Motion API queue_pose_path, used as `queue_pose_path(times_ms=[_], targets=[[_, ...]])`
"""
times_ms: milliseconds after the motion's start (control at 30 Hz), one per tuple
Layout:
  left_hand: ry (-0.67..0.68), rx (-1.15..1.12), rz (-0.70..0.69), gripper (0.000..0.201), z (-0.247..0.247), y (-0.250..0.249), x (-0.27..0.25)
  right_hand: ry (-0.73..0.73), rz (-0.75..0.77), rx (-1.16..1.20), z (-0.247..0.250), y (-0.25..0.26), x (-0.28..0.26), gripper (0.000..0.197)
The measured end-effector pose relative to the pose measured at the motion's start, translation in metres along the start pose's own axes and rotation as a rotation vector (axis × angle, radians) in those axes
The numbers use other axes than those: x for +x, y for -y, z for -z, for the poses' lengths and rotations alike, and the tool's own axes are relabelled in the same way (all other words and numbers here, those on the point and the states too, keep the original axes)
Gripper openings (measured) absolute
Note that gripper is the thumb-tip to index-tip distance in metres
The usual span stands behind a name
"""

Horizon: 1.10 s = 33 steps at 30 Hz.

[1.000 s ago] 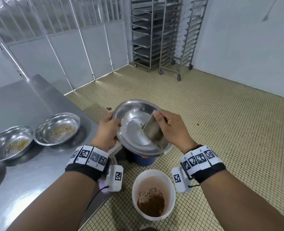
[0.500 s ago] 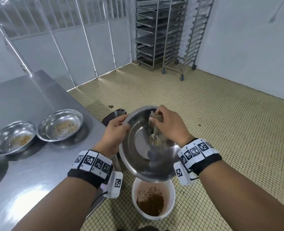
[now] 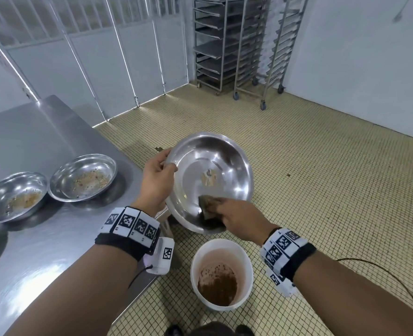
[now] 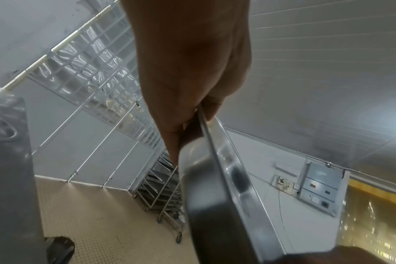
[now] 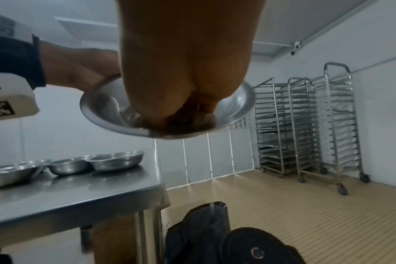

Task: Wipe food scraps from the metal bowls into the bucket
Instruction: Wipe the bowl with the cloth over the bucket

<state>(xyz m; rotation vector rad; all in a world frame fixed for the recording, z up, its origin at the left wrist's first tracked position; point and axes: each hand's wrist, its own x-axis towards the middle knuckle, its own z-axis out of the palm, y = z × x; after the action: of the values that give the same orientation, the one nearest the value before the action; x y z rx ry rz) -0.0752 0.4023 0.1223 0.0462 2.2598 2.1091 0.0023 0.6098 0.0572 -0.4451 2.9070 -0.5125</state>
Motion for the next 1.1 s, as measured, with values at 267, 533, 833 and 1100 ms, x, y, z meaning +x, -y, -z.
queue_pose_path(times_ms=[267,533,833,1100], targets=[[0.084,0.110,-0.025,0.025,-0.017,0.006,-0.004,-0.606,-0.166,0.248,0.050,-0.014,0.034,0.037],[0.043,0.120,-0.052,0.032,-0.017,0.016,0.000,-0.171,-0.055,-0.118,0.008,-0.022,0.031,0.056],[0.005,0.302,-0.198,0.039,-0.014,0.004,0.016,-0.044,0.007,-0.041,-0.028,-0.033,0.006,0.045],[0.003,0.312,-0.180,0.032,-0.008,0.015,0.023,-0.253,-0.236,0.341,-0.006,-0.039,0.016,0.029]])
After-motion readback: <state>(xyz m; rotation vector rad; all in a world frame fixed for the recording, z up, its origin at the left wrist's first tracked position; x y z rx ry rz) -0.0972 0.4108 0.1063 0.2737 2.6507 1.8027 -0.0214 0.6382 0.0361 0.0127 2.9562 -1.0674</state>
